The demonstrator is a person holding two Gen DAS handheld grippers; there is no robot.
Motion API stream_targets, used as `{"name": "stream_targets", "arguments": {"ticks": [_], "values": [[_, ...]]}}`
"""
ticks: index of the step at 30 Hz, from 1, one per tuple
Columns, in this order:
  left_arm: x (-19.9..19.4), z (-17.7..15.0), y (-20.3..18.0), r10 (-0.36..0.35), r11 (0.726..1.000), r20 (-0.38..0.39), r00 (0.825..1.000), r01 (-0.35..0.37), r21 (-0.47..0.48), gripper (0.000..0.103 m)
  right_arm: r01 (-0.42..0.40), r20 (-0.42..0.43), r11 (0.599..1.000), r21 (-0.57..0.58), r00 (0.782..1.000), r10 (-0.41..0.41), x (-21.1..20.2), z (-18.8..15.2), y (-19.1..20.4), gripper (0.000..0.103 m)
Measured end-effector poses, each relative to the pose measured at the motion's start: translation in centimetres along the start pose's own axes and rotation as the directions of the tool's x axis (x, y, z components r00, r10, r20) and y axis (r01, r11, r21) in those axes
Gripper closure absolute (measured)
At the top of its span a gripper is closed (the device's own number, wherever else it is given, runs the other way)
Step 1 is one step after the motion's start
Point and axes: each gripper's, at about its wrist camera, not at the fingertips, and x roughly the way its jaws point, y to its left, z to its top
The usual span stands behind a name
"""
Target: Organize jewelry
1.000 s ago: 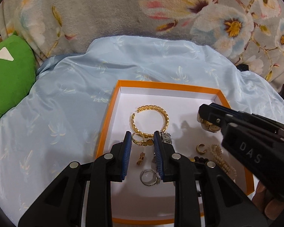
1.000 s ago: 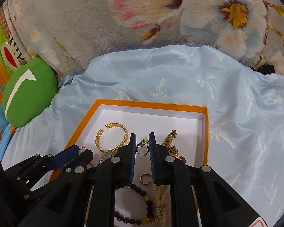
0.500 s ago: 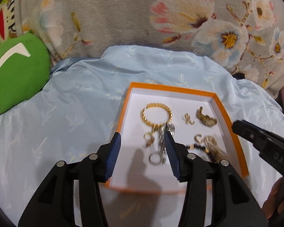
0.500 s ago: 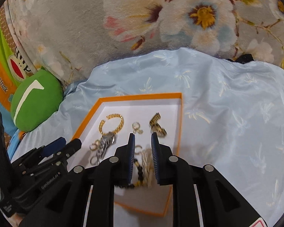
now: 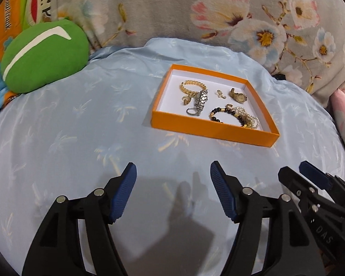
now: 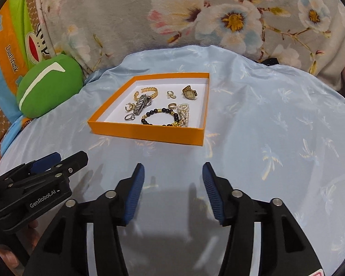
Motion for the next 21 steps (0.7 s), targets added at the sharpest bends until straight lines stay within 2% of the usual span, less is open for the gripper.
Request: {"name": "stream_targets", "arguments": {"ticks": [5, 10, 14, 21], "values": [[-1.1, -1.0, -0.2, 0.028, 1.0, 0.002, 1.0, -0.028, 0.005, 0.035, 0.018, -0.009, 1.0, 0.002, 1.0, -0.018, -1.1, -1.1, 0.8, 0.038], [-1.7, -1.6, -0.3, 0.07, 0.998, -0.004, 0.998, -0.07, 0.001, 0.03, 0.084, 0.006, 0.996, -0.008, 0.996, -0.083, -2.0, -1.8, 1.4, 0.022], [-1.9, -1.9, -0.3, 0.093, 0.996, -0.012, 0.996, -0.093, -0.001, 0.028, 0.106, -0.004, 0.994, 0.007, 0.994, -0.106, -1.9, -1.9, 1.1, 0.018], [-1.4, -1.9, -0.8, 0.149, 0.989, -0.035, 0.988, -0.148, 0.026, 0.025, 0.137, -0.032, 0.99, 0.015, 0.99, -0.136, -1.3, -1.8, 0.8, 0.018]]}}
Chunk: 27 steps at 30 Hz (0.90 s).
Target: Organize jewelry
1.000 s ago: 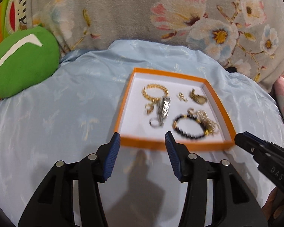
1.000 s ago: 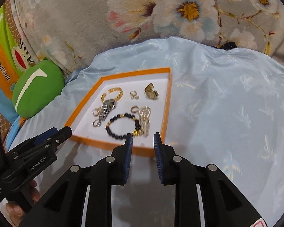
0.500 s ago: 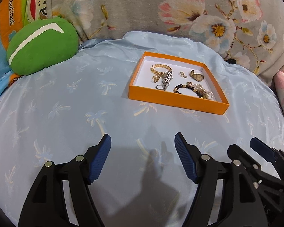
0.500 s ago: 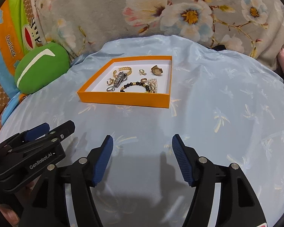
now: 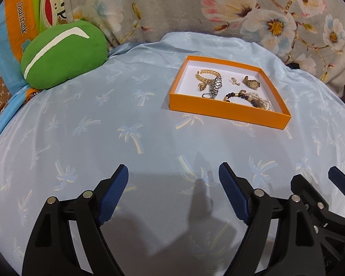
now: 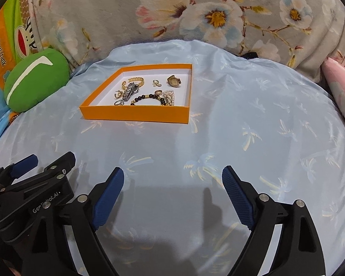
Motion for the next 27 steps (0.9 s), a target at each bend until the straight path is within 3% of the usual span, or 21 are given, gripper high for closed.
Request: {"name": "stream_targets", "arguments": {"ticks": [27], "values": [[-0.05, 0.04, -0.54, 0.073, 0.997, 0.008, 0.997, -0.073, 0.021, 0.024, 0.004, 0.019, 1.0, 0.005, 1.0, -0.004, -0.31, 0.15, 0.14, 0.017]]}}
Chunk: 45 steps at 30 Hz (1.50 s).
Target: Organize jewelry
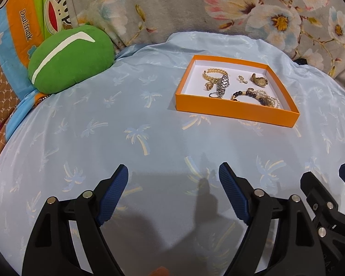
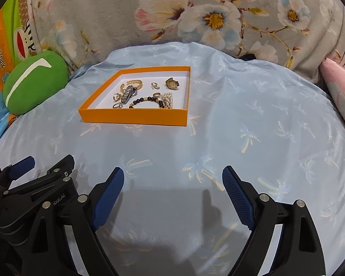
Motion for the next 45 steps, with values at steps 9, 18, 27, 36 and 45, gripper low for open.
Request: {"name": "stream_targets", "arguments": {"ticks": [9, 18, 27, 36, 45], "values": [[-0.07, -0.01, -0.03, 0.008, 1.0, 0.005, 1.0, -0.008, 0.001, 0.024, 0.001, 0.0, 1.0, -0.001, 1.0, -0.001, 0.07, 0.0, -0.04, 0.017], [-0.17, 0.01, 0.18, 0.021, 1.0, 0.01, 1.0, -0.021, 0.002, 0.024, 0.0, 0.001, 1.0, -0.001, 1.0, 0.0, 0.01, 0.01, -0.09, 0.017], [-0.33, -0.03, -0.02, 0.039, 0.999, 0.018, 0.999, -0.039, 0.006, 0.024, 0.001, 0.001, 1.0, -0.002, 1.0, -0.001, -0.01, 0.02, -0.09, 0.017], [-0.28, -0.02, 0.03, 0.024, 1.0, 0.016, 1.0, -0.024, 0.005, 0.024, 0.0, 0.001, 1.0, -0.002, 1.0, 0.0, 0.03, 0.02, -0.07, 0.017], [-0.3, -0.01, -0.04, 0.038, 0.999, 0.016, 0.999, -0.038, 0.008, 0.024, 0.002, -0.004, 1.0, -0.002, 1.0, -0.002, 0.11, 0.15, -0.23, 0.017]]}}
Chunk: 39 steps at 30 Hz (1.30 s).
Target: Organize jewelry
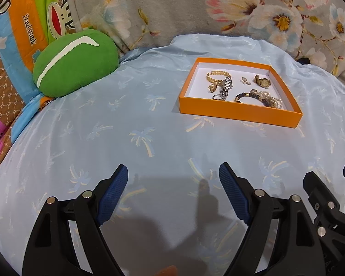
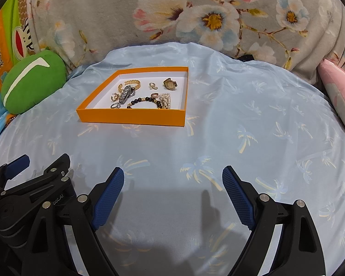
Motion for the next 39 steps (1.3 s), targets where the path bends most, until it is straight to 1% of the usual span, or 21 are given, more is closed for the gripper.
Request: {"name": "stream_targets", "arguments": {"ticks": [22, 39], "values": [[-0.05, -0.02, -0.12, -0.003, 1.0, -0.002, 1.0, 0.003, 0.001, 0.024, 0.0, 0.0, 1.0, 0.0, 1.0, 0.0, 0.05, 0.06, -0.02, 0.017], [-0.31, -0.02, -0.33, 0.015, 1.0, 0.012, 1.0, -0.015, 0.007, 0.025, 0.0, 0.001, 1.0, 0.002, 1.0, 0.0, 0.04, 0.0, -0.08, 0.017]]}}
